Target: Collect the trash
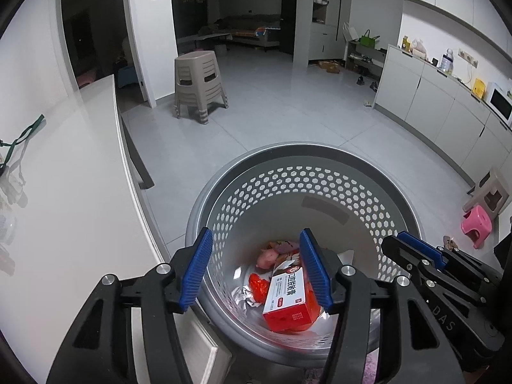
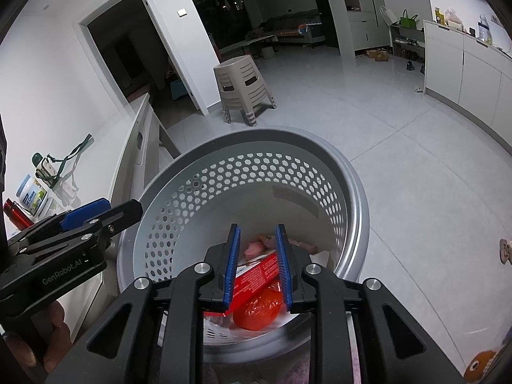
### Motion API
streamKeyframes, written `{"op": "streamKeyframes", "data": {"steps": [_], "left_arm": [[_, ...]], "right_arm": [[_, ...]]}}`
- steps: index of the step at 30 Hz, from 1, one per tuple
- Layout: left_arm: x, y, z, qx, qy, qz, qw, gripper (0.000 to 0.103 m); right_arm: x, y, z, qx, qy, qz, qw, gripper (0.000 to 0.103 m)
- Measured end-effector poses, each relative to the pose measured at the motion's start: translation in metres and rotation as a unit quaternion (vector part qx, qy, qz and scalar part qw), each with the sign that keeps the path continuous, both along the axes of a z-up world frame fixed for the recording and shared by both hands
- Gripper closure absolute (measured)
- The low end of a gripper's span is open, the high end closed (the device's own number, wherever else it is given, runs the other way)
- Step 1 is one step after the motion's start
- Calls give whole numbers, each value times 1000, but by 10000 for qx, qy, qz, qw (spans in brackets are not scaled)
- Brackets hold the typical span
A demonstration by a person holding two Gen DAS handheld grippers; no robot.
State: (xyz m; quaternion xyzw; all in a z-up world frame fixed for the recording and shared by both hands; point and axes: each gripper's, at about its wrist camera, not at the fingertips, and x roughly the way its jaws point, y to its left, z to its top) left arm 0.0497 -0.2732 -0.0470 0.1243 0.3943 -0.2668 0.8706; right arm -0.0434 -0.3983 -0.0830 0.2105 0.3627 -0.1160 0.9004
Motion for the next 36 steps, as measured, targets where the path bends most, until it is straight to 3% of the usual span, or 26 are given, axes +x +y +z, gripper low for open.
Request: {"op": "streamKeyframes", "data": {"steps": [5,10,16,36], "left_arm": [[-1,3,2,-7,-27,44,10000,41],[-4,9,5,4,-104,120,9999,30],[-5,15,8,-1,-205,236,9995,21],[-11,32,12,-16,-326,449,9985,8]], "right_arm": [[-3,2,2,-26,0,-22,10000,77],[-7,4,6,-56,-57,-80,9999,57],[-9,8,9,-143,-63,-85,9998,48],[-17,20,15,-305,-21,-86,9995,38]]}}
